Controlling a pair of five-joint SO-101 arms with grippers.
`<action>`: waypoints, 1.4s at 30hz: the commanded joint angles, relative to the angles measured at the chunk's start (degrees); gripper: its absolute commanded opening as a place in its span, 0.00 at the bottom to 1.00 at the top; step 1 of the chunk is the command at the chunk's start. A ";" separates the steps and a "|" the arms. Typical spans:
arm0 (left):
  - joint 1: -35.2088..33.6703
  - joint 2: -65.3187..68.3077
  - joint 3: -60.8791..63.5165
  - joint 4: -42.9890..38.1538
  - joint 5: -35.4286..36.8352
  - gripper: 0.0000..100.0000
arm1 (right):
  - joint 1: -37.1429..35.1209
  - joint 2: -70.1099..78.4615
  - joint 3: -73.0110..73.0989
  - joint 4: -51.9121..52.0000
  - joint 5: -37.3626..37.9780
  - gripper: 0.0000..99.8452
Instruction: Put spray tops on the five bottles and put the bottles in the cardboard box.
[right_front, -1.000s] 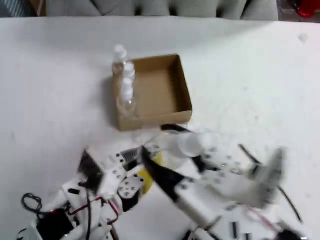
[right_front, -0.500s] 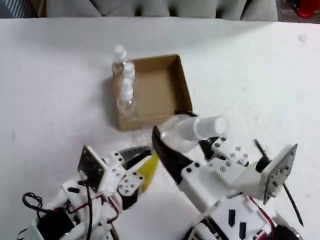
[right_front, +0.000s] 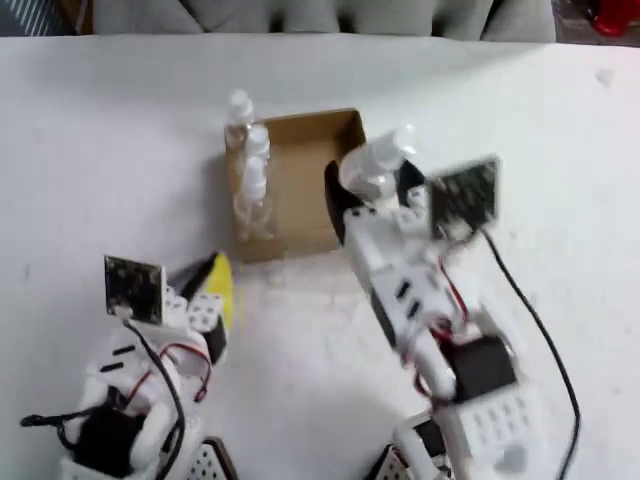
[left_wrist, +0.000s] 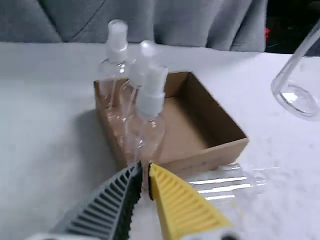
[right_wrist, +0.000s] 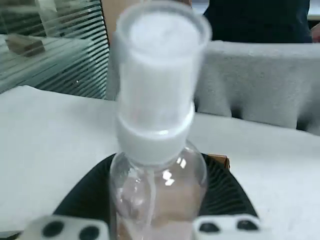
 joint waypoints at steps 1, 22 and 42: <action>-7.52 -0.13 5.89 -5.36 -0.53 0.02 | 0.75 4.88 2.11 -9.89 0.62 0.02; 16.66 -0.13 0.09 -13.27 -0.18 0.02 | -9.10 8.66 4.84 -19.21 0.09 0.02; 19.65 -0.13 13.54 -33.93 -0.44 0.02 | -16.75 -3.47 -7.91 16.48 -5.63 0.02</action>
